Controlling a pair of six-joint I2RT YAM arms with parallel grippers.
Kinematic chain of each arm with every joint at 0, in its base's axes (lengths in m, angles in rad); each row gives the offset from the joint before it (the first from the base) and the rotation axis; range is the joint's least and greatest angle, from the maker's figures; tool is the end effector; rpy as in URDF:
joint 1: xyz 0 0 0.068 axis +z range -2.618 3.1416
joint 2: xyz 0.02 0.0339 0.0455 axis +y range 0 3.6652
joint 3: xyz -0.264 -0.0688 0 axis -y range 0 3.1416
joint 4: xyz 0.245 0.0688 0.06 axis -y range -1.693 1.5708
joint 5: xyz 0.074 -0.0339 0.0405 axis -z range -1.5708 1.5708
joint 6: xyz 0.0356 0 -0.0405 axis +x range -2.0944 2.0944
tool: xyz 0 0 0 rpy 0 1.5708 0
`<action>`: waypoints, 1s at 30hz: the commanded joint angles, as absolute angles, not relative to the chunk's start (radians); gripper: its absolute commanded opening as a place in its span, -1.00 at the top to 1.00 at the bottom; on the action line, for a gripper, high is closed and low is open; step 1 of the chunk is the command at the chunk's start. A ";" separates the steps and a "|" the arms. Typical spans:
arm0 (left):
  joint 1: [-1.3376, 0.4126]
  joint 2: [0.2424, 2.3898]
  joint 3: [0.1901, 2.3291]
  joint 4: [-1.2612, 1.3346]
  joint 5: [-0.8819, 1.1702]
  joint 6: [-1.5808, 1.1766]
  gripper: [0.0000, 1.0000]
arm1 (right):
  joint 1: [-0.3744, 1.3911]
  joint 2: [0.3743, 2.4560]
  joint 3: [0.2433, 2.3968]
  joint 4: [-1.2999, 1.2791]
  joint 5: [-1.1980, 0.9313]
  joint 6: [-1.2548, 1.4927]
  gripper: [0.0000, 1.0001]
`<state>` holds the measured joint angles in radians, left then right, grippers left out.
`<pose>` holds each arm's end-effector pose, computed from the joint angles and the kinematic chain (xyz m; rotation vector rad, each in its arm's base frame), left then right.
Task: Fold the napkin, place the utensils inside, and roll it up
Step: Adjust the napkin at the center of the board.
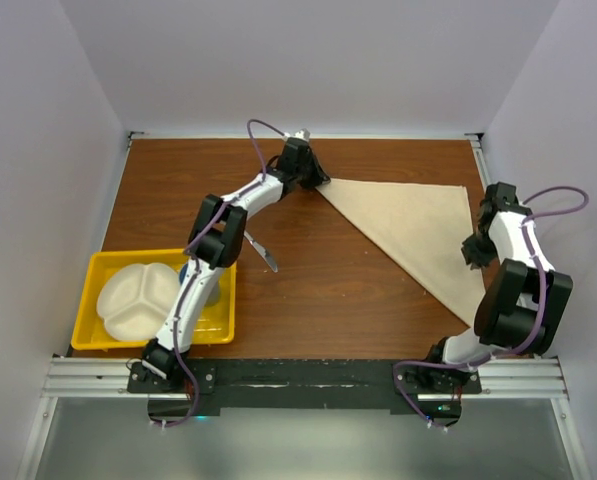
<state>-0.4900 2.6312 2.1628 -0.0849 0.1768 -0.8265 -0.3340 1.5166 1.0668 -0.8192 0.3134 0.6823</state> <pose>0.5166 -0.2826 0.1281 -0.2693 2.2548 -0.9328 0.2652 -0.1036 0.2216 1.4059 2.3877 -0.3581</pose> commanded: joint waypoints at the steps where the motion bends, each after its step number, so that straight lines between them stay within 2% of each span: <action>1: -0.451 2.608 2.184 -0.127 0.095 -0.789 1.00 | -0.341 1.546 1.045 -0.815 0.296 0.673 0.56; 16: -0.393 2.468 2.043 -0.230 0.097 -0.577 1.00 | -0.342 1.687 0.936 -0.721 0.278 0.646 0.56; 22: -0.362 2.381 2.066 -0.265 0.147 -0.512 1.00 | -0.318 1.674 1.027 -0.752 0.258 0.557 0.53; 26: -0.357 2.347 2.050 -0.201 0.265 -0.552 0.75 | -0.311 1.641 1.084 -0.848 0.305 0.538 0.46; 30: -0.356 2.397 2.068 -0.181 0.314 -0.615 0.77 | -0.319 1.606 1.068 -0.880 0.347 0.540 0.40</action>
<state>-0.3538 2.4191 2.0491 -0.2295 0.2214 -0.5694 -0.3134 1.6588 1.0508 -0.8104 0.2794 0.5594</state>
